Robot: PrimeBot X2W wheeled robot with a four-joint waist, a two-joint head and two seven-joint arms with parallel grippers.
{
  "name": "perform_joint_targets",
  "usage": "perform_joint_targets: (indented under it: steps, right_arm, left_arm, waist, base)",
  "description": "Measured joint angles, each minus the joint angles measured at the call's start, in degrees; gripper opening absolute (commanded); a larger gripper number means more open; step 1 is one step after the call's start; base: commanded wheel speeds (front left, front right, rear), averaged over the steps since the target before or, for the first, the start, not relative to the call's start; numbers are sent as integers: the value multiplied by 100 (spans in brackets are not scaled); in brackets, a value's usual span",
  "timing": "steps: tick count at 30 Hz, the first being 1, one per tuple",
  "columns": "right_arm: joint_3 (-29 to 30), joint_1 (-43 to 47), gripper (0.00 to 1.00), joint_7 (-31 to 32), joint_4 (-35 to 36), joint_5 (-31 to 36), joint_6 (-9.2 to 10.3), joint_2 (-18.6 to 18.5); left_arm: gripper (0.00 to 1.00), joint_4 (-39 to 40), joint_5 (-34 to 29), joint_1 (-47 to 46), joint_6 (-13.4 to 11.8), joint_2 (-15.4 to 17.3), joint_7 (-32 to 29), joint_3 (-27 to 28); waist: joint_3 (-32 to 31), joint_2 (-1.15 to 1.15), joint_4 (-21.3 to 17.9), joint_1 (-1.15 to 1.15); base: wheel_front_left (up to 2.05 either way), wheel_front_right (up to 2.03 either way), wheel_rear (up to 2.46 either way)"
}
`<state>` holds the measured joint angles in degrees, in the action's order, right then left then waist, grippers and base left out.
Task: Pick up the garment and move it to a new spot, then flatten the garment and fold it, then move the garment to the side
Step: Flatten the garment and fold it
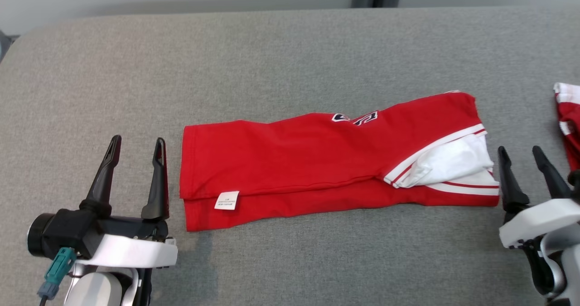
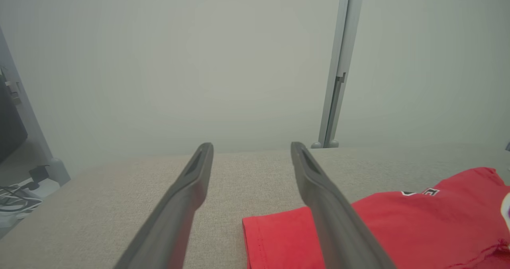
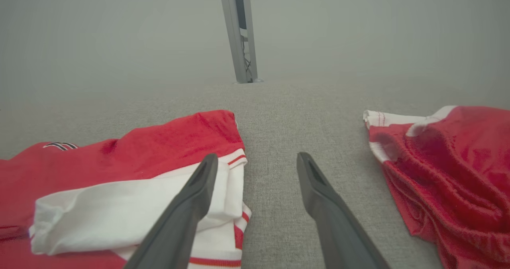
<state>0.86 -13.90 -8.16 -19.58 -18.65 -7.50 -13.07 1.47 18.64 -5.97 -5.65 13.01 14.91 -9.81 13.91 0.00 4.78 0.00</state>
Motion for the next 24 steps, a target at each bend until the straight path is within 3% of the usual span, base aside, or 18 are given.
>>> perform_joint_targets:
  steps: [12, 13, 15, 16, 24]
  right_arm:
    - [-888, -1035, 100, 16, -1993, -809, 1, 135]
    - [-961, -1092, 80, 30, -2045, -916, 1, 135]
    - [-1155, -1170, 20, 109, -2139, -1106, 9, 108]
    - [-1239, -1193, 0, 114, -2148, -1192, 9, 85]
    - [-1604, -858, 0, -321, -1838, -1761, -4, 36]
  left_arm:
    - [100, -122, -93, -307, 153, -116, 0, 20]
    - [100, -131, -96, -320, 156, -122, -1, 35]
    - [100, -147, -102, -370, 185, -138, 0, 62]
    - [100, -149, -110, -375, 202, -141, 0, 77]
    - [100, -174, -159, -348, 265, -188, 0, 253]
  waist:
    - [354, 0, 156, 0]
    - [364, 0, 148, 0]
    - [371, 0, 130, 0]
    - [371, 0, 120, 0]
    - [318, 0, -84, 0]
  base:
    - [0, 0, 0]
    - [0, 0, 0]
    - [0, 0, 0]
    - [0, 0, 0]
    - [0, 0, 0]
